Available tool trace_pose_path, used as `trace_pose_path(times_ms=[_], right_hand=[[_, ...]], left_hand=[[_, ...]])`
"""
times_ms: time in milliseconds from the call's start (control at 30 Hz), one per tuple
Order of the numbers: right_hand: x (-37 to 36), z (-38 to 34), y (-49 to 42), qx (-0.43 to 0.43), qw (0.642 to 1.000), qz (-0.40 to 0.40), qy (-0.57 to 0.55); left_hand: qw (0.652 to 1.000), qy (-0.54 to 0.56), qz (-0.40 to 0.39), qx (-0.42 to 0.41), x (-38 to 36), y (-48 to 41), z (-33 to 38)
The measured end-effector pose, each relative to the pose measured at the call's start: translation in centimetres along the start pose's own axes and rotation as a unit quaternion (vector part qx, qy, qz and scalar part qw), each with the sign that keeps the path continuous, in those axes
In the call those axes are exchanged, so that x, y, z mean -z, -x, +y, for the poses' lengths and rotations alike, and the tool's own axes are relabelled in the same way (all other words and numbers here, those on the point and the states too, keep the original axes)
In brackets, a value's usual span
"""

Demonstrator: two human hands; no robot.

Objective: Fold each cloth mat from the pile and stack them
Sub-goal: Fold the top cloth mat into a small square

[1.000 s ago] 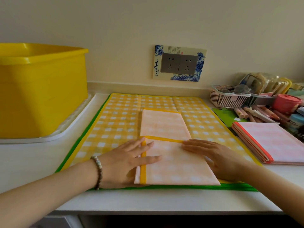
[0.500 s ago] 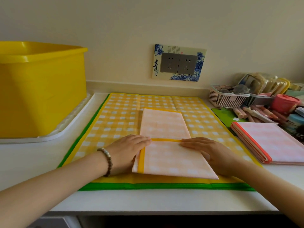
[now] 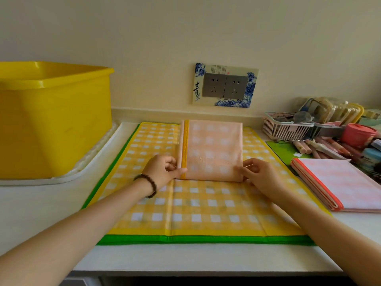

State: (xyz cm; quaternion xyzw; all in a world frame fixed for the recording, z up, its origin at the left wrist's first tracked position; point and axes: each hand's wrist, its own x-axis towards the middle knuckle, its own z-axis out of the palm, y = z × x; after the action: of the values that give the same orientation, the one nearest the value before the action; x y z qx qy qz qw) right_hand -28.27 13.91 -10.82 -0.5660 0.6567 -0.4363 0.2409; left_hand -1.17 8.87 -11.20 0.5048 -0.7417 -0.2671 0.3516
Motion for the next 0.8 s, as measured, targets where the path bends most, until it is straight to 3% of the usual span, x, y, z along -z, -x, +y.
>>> trace_pose_path(times_ms=[100,300,467,533,633,733,800], right_hand=[[-0.6,-0.2,-0.8,-0.025,0.999,0.026,0.034],[-0.9,-0.5,-2.2,-0.064,0.994,0.019,0.083],[-1.4,-0.5,-2.8,-0.072,0.992,0.019,0.101],[-1.6,-0.7,-2.7,-0.066,0.991,0.026,0.114],[-2.1,-1.4,-2.0,-0.019,0.978,0.04,0.202],[-3.7,-2.3,-1.6,0.092,0.958,0.069,0.263],[-5.2,-3.2,-1.7,0.142,0.947,0.046,0.283]], left_hand=[[0.999,-0.011,0.007,0.041,-0.3,-0.7,0.2],[0.985,-0.146,-0.029,0.089,0.1,-1.9,1.2],[0.977,-0.197,-0.079,-0.028,-0.9,-2.5,1.4],[0.97,-0.209,-0.116,-0.034,-1.6,-2.4,1.0],[0.946,-0.274,-0.173,-0.008,-2.6,-2.1,0.3],[0.936,-0.303,-0.178,-0.006,-2.7,-1.9,0.3],[0.933,-0.31,-0.183,-0.005,-2.7,-1.8,0.4]])
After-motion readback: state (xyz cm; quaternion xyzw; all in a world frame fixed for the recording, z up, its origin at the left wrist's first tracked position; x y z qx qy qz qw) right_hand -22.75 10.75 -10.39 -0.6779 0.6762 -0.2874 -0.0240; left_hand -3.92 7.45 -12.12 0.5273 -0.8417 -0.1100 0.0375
